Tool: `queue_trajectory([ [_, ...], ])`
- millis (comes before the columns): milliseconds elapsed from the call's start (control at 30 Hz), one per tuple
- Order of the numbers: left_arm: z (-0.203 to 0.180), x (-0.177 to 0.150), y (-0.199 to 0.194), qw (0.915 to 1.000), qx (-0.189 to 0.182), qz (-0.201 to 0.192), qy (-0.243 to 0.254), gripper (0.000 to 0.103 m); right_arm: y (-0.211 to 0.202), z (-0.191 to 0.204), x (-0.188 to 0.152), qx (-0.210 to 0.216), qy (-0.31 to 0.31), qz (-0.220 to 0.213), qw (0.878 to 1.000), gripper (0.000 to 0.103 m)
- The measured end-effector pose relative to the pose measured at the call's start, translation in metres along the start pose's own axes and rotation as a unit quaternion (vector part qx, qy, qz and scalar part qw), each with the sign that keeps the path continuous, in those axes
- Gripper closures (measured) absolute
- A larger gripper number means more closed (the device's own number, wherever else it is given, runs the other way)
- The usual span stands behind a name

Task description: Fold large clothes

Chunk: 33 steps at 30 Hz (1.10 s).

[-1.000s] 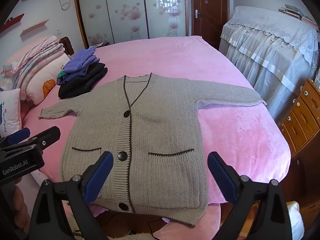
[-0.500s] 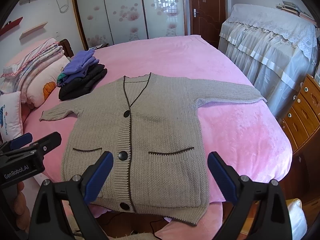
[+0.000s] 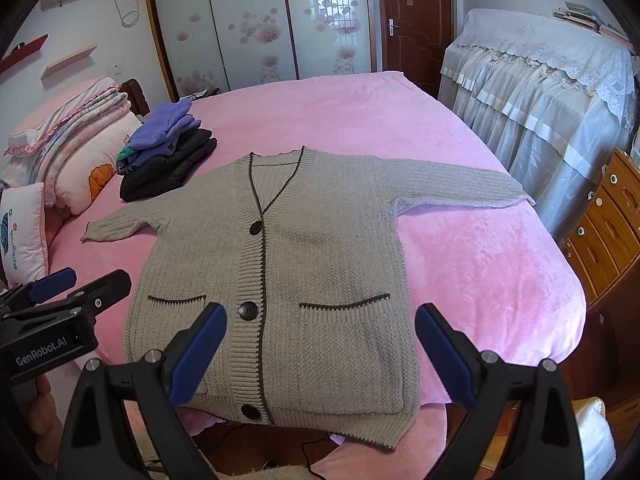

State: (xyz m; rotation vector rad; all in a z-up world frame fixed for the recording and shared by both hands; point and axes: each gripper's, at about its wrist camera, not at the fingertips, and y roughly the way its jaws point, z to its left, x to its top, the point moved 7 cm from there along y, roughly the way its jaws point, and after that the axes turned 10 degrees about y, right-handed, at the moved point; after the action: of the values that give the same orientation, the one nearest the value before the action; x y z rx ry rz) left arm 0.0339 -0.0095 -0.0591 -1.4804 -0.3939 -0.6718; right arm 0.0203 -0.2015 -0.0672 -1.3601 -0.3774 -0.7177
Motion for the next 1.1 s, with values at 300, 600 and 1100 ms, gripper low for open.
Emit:
queue_trajectory([
  [300, 0.001, -0.001, 0.002, 1.0000, -0.002, 0.003, -0.003, 0.011, -0.001, 0.004, -0.003, 0.001, 0.000, 0.002, 1.000, 0.007],
  [600, 0.000, 0.001, 0.003, 0.9999, -0.011, -0.001, -0.003, 0.011, 0.001, 0.006, -0.005, 0.008, 0.004, 0.006, 1.000, 0.007],
  [1100, 0.001, 0.005, 0.011, 0.9999, -0.002, 0.011, -0.010, 0.011, 0.008, 0.000, -0.001, 0.027, 0.012, 0.017, 0.999, 0.016],
])
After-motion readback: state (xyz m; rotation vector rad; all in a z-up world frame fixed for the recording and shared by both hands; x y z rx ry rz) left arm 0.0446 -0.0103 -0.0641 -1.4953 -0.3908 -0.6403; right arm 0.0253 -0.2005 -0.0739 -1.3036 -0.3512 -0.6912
